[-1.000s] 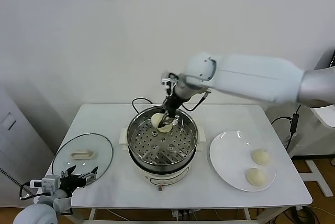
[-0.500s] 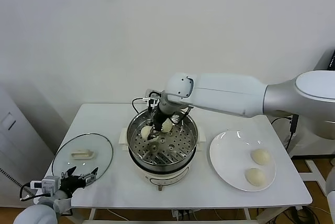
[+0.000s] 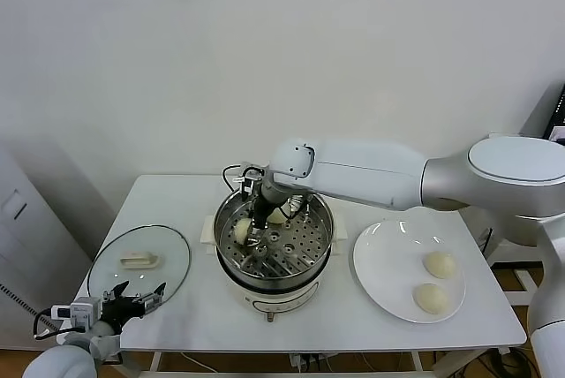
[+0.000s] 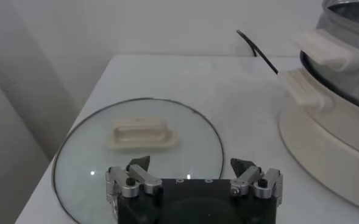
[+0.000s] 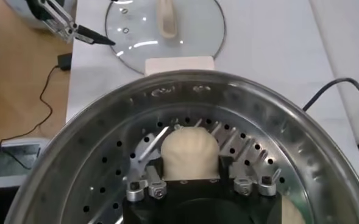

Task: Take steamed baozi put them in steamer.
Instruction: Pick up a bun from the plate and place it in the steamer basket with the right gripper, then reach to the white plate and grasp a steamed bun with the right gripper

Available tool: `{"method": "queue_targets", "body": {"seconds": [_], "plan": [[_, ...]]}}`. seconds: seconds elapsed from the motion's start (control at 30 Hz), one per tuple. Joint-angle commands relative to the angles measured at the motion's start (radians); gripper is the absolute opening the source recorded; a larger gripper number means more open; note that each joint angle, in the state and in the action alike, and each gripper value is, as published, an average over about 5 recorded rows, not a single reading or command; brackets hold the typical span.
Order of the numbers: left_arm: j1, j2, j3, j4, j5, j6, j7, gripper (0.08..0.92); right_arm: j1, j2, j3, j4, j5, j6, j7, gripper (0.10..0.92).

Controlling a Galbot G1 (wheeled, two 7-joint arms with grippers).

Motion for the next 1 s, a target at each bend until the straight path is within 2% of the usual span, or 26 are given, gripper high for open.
{"method": "queue_targets", "body": {"seconds": [0.03, 0.17, 0.37, 0.63, 0.83, 1.0], "plan": [[0.000, 0.000, 0.000, 0.002, 0.000, -0.001, 0.001, 0.823, 0.003, -0.011, 0.013, -0.004, 0.001, -0.001, -0.002, 0.762], [0.001, 0.003, -0.001, 0.007, 0.000, -0.004, 0.002, 0.823, 0.096, -0.098, -0.010, 0.050, -0.014, 0.010, -0.092, 0.817], [0.000, 0.006, -0.003, 0.004, -0.001, -0.007, 0.003, 0.823, 0.317, -0.322, -0.141, 0.191, -0.092, 0.086, -0.292, 0.822], [0.005, 0.008, -0.006, -0.008, -0.001, -0.006, 0.003, 0.823, 0.482, -0.598, -0.332, 0.329, -0.274, 0.184, -0.445, 0.823], [0.013, 0.009, -0.014, -0.014, -0.001, -0.009, 0.003, 0.823, 0.460, -0.766, -0.389, 0.364, -0.422, 0.241, -0.484, 0.823], [0.015, 0.009, -0.016, -0.018, -0.001, -0.009, 0.003, 0.823, 0.307, -0.841, -0.308, 0.351, -0.529, 0.282, -0.504, 0.823]]}}
